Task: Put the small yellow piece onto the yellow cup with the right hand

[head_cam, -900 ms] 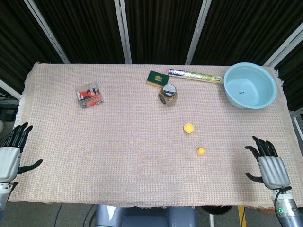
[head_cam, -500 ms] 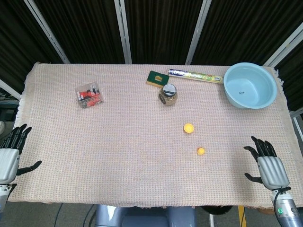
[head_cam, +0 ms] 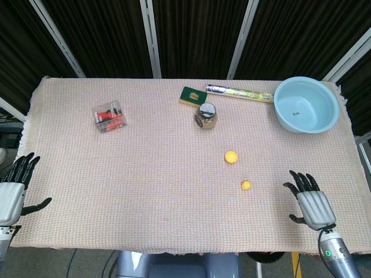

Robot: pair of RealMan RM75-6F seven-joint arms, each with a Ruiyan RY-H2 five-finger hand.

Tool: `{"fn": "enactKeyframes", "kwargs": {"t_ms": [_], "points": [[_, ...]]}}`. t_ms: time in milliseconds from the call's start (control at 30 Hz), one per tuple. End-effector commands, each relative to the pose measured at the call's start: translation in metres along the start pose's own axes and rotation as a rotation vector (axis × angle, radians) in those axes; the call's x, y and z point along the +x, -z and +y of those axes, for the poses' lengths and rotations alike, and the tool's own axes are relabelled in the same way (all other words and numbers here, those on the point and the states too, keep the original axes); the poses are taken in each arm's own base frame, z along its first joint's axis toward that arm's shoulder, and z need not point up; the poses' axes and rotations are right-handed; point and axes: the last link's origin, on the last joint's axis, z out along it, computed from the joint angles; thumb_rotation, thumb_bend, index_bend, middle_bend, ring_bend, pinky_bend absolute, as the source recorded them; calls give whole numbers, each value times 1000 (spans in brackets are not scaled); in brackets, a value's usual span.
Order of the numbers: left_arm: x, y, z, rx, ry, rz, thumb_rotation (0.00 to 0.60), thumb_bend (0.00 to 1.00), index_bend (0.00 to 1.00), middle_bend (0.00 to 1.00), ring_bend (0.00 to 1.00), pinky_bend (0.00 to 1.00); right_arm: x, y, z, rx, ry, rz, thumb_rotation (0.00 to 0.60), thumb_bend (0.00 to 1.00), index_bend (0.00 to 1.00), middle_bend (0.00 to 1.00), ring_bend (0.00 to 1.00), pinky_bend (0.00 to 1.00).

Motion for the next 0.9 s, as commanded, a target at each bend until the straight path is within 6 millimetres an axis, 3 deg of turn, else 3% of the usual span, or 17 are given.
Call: {"fn": "enactKeyframes", "kwargs": {"t_ms": [33, 367, 567, 900], "points": [[-2, 1, 1, -9, -13, -9, 600, 0, 0, 0, 0, 199, -19, -19, -17, 0, -12, -41, 600, 55, 224, 0, 0, 0], [-2, 2, 2, -24, -21, -4, 600, 0, 0, 0, 0, 199, -43, -64, -45, -58, -103, -67, 600, 85, 233, 0, 0, 0], [-3, 3, 2, -29, -28, -5, 600, 0, 0, 0, 0, 199, -38, -86, -54, -65, -108, -48, 600, 85, 237, 0, 0, 0], [-5, 6, -3, -5, -16, -22, 600, 0, 0, 0, 0, 199, -23, -96, -83, -35, -109, -27, 600, 85, 264, 0, 0, 0]]}}
